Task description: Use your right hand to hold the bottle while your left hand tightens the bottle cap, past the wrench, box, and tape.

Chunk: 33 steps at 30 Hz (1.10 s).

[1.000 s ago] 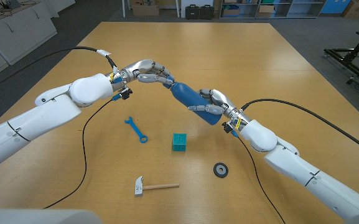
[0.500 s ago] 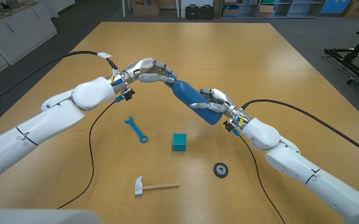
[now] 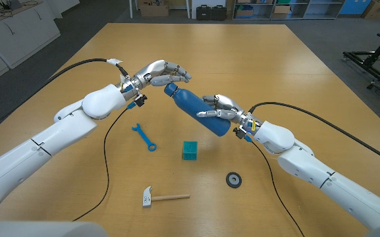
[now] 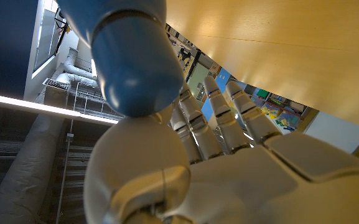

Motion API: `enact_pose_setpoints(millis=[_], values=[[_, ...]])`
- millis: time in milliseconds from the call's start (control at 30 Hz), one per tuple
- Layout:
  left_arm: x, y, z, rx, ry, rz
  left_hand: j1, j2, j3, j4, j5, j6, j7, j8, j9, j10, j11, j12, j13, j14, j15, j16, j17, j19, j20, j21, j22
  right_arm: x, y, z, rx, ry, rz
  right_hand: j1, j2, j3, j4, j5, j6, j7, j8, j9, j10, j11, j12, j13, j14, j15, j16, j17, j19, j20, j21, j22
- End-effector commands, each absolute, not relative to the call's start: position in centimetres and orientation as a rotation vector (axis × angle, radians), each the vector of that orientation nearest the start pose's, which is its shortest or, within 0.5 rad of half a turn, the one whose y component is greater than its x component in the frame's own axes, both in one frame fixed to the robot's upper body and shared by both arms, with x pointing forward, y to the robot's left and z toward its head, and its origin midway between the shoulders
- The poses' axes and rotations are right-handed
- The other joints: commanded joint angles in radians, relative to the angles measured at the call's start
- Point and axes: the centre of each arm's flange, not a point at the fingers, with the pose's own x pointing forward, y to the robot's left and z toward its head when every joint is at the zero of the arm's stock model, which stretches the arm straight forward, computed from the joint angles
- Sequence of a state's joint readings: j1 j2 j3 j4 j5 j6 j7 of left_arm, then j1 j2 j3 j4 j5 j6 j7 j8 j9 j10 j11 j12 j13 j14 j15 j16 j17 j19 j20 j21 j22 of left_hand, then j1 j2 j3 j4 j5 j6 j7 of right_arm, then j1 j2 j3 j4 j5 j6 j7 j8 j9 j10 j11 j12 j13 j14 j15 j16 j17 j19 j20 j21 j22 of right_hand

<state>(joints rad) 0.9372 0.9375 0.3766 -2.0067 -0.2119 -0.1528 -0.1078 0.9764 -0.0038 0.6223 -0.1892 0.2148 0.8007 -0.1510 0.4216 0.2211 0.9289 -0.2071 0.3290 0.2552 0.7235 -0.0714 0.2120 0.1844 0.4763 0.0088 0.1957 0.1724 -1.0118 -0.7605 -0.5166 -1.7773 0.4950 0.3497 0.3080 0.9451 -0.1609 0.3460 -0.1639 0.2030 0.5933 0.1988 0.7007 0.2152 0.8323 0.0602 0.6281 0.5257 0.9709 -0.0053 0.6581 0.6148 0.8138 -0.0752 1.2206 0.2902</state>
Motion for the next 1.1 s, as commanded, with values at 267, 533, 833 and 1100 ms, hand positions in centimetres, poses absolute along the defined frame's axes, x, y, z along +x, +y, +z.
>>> enact_pose_setpoints(millis=[267, 533, 833, 1100], values=[[49.0, 19.5, 6.3, 0.819, -0.867, -0.571, -0.098, -0.024, -0.044, 0.051, -0.002, -0.102, -0.004, -0.043, 0.000, -0.103, 0.000, -0.072, 0.005, -0.074, -0.139, -0.023, 0.005, -0.046, -0.004, -0.008, 0.002, 53.0, -16.6, -5.0, -0.364, -0.685, 0.854, 0.283, 0.271, 0.017, 0.004, 0.004, 0.270, -0.250, 0.017, 0.005, 0.227, -0.225, -0.002, 0.006, 0.134, -0.207, -0.001, 0.004, 0.025, -0.152, 0.007, -0.001], [48.5, 19.2, 6.3, 0.780, -0.861, -0.604, -0.252, -0.030, -0.092, 0.085, -0.006, -0.220, 0.033, -0.101, -0.002, -0.248, 0.051, -0.129, 0.017, -0.177, -0.093, -0.030, 0.007, -0.122, 0.020, -0.012, 0.004, 53.1, -16.8, -5.4, -0.376, -0.702, 0.805, 0.282, 0.270, 0.017, 0.005, 0.004, 0.270, -0.251, 0.017, 0.004, 0.227, -0.224, -0.006, 0.005, 0.132, -0.206, -0.004, 0.006, 0.023, -0.152, 0.008, -0.003], [49.0, 18.8, 5.9, 0.702, -0.857, -0.657, -0.397, -0.066, -0.148, 0.100, -0.020, -0.352, 0.079, -0.171, -0.002, -0.431, 0.127, -0.148, 0.016, -0.320, -0.025, -0.033, 0.010, -0.235, 0.062, -0.017, 0.006, 53.0, -16.9, -5.8, -0.380, -0.702, 0.791, 0.281, 0.269, 0.018, 0.006, 0.003, 0.270, -0.252, 0.017, 0.004, 0.228, -0.224, -0.008, 0.008, 0.130, -0.206, -0.008, 0.007, 0.019, -0.152, 0.009, -0.006], [48.8, 19.0, 6.0, 0.676, -0.875, -0.631, -0.460, -0.089, -0.172, 0.083, -0.026, -0.534, 0.113, -0.237, -0.003, -0.574, 0.157, -0.146, 0.008, -0.410, 0.004, -0.028, 0.010, -0.300, 0.076, -0.012, 0.006, 52.9, -16.9, -6.0, -0.389, -0.710, 0.770, 0.280, 0.269, 0.019, 0.007, 0.003, 0.271, -0.254, 0.017, 0.004, 0.229, -0.225, -0.011, 0.009, 0.130, -0.206, -0.010, 0.010, 0.017, -0.152, 0.010, -0.008]])
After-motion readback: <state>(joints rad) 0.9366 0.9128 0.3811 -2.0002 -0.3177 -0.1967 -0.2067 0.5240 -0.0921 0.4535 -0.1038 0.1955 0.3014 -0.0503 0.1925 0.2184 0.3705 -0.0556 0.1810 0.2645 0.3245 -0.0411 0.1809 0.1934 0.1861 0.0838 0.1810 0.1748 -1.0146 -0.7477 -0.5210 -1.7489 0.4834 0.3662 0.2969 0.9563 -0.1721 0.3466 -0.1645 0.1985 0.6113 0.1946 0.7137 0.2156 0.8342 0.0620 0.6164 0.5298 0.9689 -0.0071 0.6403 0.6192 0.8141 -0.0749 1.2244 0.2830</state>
